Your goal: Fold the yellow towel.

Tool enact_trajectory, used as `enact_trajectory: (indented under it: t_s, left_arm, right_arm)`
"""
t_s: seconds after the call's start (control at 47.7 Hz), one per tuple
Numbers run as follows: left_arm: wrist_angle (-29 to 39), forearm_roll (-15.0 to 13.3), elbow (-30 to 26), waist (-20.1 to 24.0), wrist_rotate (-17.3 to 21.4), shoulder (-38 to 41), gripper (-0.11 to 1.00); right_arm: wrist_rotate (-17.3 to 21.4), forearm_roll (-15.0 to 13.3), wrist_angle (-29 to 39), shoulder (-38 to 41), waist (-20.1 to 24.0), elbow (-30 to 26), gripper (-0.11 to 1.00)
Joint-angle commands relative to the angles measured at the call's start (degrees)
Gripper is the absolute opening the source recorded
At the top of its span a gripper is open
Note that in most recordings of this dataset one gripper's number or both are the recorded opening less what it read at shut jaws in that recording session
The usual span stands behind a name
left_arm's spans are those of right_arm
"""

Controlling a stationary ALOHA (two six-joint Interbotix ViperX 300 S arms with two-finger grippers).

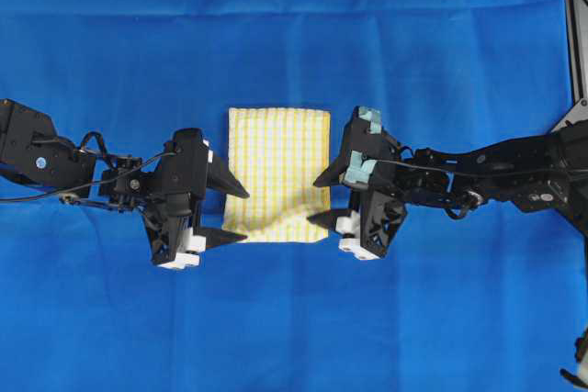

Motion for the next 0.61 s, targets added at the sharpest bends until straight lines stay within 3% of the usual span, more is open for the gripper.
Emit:
enact_trajectory:
  t_s: [0.0,0.21,0.587]
  left_arm:
    - [1.9,0.2,-1.1,0.1,0.2,-2.2,0.71]
    - [10.6,0.3,-0.8,0.1,0.2,-10.8,0.52]
    - [12.7,0.4,7.5,0.1,0.5,-29.7,0.52]
  right_arm:
    - [-0.2,-0.1,0.0,-4.1,0.2,0.2,0.74]
    - [-2.5,-0.5,0.0,-15.2,0.2,4.6,0.69]
    - [-8.3,-0.5,0.5,-35.8,-0.1,14.9,0.69]
